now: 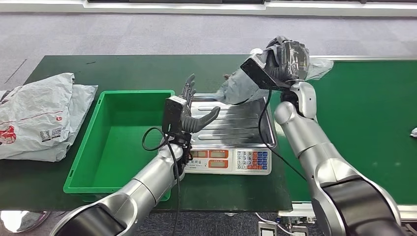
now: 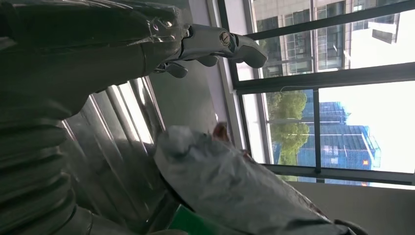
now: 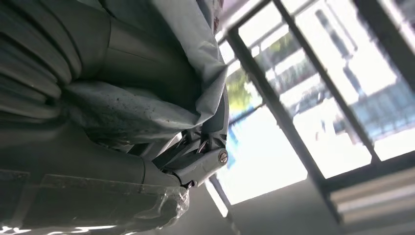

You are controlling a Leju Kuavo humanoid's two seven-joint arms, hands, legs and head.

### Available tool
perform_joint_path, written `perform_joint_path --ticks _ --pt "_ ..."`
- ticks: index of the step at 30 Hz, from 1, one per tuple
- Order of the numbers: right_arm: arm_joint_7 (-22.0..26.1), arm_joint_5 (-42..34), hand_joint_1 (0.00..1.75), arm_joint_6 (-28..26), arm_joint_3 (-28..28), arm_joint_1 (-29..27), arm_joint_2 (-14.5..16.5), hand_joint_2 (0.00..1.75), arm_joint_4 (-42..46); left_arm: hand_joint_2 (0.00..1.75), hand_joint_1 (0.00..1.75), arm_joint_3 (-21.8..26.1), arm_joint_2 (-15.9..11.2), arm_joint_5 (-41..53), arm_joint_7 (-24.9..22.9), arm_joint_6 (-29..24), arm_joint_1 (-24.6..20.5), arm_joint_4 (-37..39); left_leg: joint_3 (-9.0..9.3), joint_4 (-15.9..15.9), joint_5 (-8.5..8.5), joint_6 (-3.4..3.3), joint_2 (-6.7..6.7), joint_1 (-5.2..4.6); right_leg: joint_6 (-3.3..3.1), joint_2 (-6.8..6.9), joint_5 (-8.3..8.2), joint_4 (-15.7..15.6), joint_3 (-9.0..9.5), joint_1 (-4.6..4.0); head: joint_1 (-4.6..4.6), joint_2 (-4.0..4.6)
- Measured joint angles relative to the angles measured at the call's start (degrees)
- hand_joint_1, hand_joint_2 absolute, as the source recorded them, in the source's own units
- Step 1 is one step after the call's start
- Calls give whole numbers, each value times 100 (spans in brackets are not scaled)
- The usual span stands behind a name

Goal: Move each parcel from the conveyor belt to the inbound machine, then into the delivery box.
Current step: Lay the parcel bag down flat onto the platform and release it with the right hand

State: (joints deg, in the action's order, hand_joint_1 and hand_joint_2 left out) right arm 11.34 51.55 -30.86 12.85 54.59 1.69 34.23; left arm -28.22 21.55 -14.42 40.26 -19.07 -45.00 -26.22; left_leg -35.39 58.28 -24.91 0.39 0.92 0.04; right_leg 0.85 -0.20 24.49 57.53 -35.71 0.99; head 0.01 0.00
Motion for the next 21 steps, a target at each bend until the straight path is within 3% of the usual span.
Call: perform_joint_path --ticks 5,13,14,17,18,21 --pt "-21 -73 175 558 397 241 499 175 -369 175 0 -10 -2 3 0 -2 -17 67 1 0 0 2 -7 3 -1 -6 0 0 -7 -3 -1 0" --pt "729 -1163 175 1497 799 326 1214 175 -485 175 0 51 -72 374 1 144 -18 133 1 -1 0 5 -10 10 -8 -10 -2 2 -11 -10 -1 0" --pt "812 -1428 146 1630 844 304 1253 175 -452 175 0 92 -80 446 3 148 -17 136 1 -1 0 5 -3 10 -9 -3 -1 1 -9 -11 -1 0" --pt "1085 -2284 15 2021 1002 155 1269 175 -332 175 0 251 -108 652 9 155 -13 139 0 -1 0 5 9 11 -10 8 1 0 -4 -11 -1 0" --pt "1209 -2565 0 2127 1053 77 1253 175 -292 175 0 310 -117 702 10 157 -8 139 0 0 0 5 9 11 -10 8 1 -1 -4 -11 -1 0" --pt "1562 -3196 0 2186 1156 -205 1163 175 -145 175 0 482 -146 814 5 171 5 143 0 1 0 4 9 9 -10 7 1 -3 -3 -9 -1 0"
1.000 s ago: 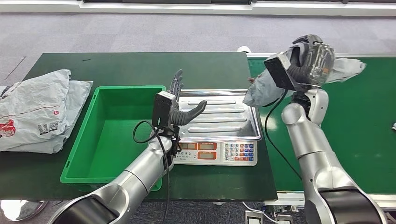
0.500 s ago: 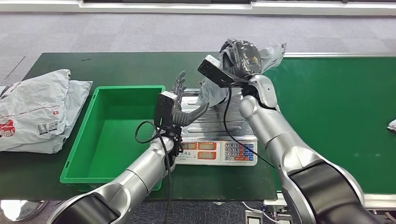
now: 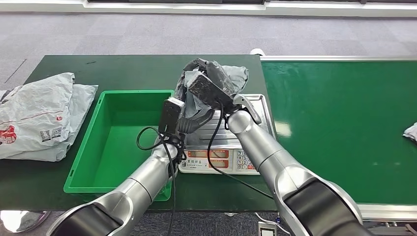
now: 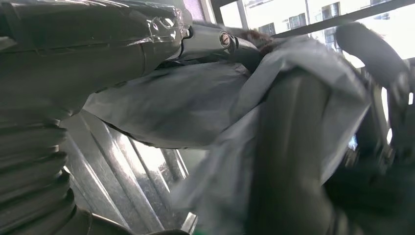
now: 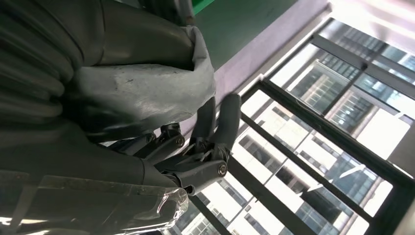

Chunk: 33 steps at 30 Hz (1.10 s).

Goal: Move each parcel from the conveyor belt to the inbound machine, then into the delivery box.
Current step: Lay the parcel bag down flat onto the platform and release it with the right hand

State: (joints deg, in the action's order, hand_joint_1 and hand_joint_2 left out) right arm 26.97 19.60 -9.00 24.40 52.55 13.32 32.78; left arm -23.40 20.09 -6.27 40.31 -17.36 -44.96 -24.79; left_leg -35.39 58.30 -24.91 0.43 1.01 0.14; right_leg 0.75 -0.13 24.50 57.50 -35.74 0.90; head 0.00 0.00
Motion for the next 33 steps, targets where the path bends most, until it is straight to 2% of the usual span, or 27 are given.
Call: perform_joint_path --ticks 7,14,18,22,24,27,33 --pt "110 -257 0 -789 181 -607 -316 175 613 175 0 285 -29 173 -3 11 1 12 2 1 -1 0 -4 -1 1 -4 -1 -2 0 0 0 0" --pt "-22 -695 0 -1013 181 -1311 -790 175 1712 175 0 358 -33 605 -3 -110 -1 28 2 0 -2 1 -7 0 0 -8 -1 -2 -2 -1 0 0" --pt "-69 -713 0 -1019 180 -1481 -935 175 2073 175 0 358 -31 632 -3 -122 -3 31 4 0 -3 2 -14 0 0 -14 -1 -2 -3 -1 0 0" --pt "-78 -724 0 -1031 180 -1547 -1006 175 2243 175 175 358 -31 641 -3 -123 -4 33 4 0 -3 3 -16 0 -1 -13 -2 -2 -3 -1 0 0" --pt "-102 -801 0 -1095 157 -1605 -1040 175 2331 175 175 357 -28 755 -3 -219 -7 43 7 1 -2 3 -16 0 -1 -13 -2 -2 -3 -1 0 0" --pt "-180 -1134 0 -1113 -78 -1935 -1147 175 2727 175 175 333 -17 1179 -53 -653 -22 71 8 1 -3 2 -5 0 -1 -4 0 -4 2 -1 0 0" --pt "-176 -1470 0 -758 -1094 -2963 -1272 175 3841 175 175 89 -16 2168 -397 -1368 -33 147 4 1 -14 -4 -1 -3 3 -1 3 -9 4 2 0 0"
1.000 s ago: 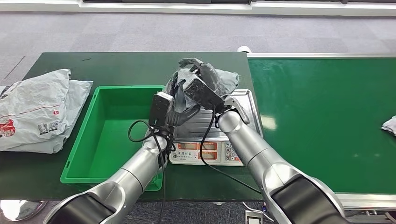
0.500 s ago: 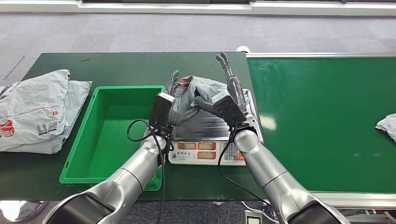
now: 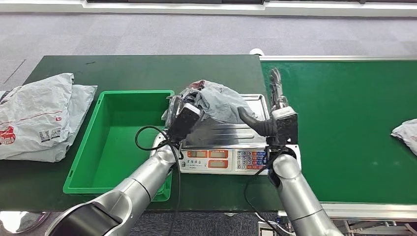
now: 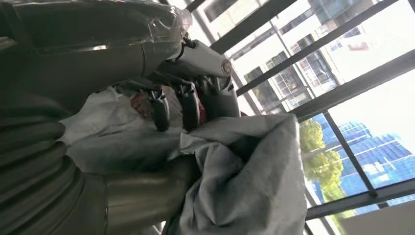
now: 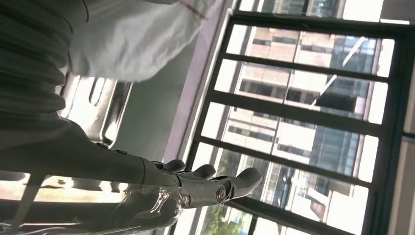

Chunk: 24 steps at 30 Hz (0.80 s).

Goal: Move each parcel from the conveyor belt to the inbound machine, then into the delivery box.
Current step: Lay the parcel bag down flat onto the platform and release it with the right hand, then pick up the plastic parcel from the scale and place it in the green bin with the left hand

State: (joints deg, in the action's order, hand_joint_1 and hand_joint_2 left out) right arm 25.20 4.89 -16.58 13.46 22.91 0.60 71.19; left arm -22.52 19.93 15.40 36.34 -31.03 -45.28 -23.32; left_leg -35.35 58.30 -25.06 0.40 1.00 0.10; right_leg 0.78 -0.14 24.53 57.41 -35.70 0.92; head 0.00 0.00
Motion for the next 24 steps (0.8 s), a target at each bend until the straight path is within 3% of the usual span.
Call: perform_joint_path --ticks 8,15,24 --pt "115 162 0 57 -839 -541 3 175 666 175 175 -388 -36 1835 -813 -847 -7 61 2 -1 0 1 -6 0 0 -7 0 1 0 0 0 0" --pt "195 31 0 81 -1022 -547 -21 175 782 175 175 -170 -104 3593 -1244 -890 -24 -92 3 -1 3 3 -12 1 0 -9 -1 3 1 -1 0 0" --pt "308 -129 0 101 -1027 -480 -97 175 730 175 175 232 -121 4286 -1381 -891 -89 -263 2 -1 3 3 -11 1 0 -9 -1 3 1 -1 0 0"
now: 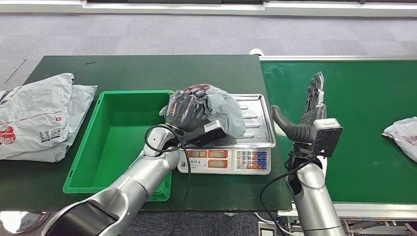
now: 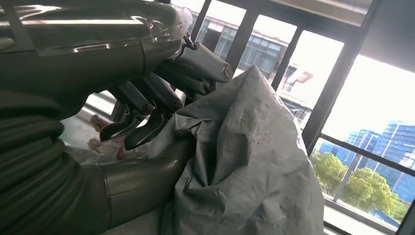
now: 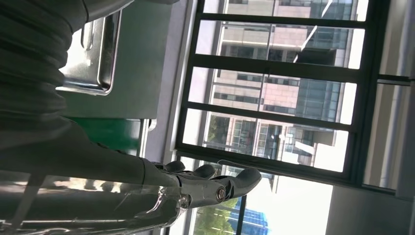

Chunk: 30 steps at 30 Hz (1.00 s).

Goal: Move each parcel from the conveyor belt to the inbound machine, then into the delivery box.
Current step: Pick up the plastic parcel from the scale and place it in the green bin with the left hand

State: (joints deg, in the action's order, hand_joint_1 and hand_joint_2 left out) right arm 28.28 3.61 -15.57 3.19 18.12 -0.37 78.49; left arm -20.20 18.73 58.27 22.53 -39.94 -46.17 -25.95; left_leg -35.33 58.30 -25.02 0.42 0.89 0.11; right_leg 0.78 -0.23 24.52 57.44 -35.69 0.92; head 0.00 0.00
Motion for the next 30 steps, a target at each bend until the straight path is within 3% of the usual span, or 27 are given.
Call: perform_joint_path --ticks 10,17,24,30 --pt "-22 -105 0 -75 0 396 -55 175 -380 175 175 965 -79 888 -256 -2 -518 -432 0 0 6 5 1 1 -2 0 -3 5 -1 -1 0 0" --pt "-82 -87 0 -93 0 487 -175 175 -523 175 175 1387 -356 1422 -790 -2 -792 -710 0 0 5 6 1 3 -3 0 -2 5 -2 -3 0 0" --pt "-57 -145 0 -158 0 386 -299 175 -563 175 175 1927 -612 1606 -761 -2 -856 -971 0 0 5 6 2 3 -3 0 -1 5 -2 -3 0 0" --pt "-162 -144 0 -256 -10 -141 -411 175 -200 175 175 2710 -935 1704 -349 -2 -838 -1396 -1 -2 3 9 -6 5 -5 -7 1 5 -8 -5 0 0"
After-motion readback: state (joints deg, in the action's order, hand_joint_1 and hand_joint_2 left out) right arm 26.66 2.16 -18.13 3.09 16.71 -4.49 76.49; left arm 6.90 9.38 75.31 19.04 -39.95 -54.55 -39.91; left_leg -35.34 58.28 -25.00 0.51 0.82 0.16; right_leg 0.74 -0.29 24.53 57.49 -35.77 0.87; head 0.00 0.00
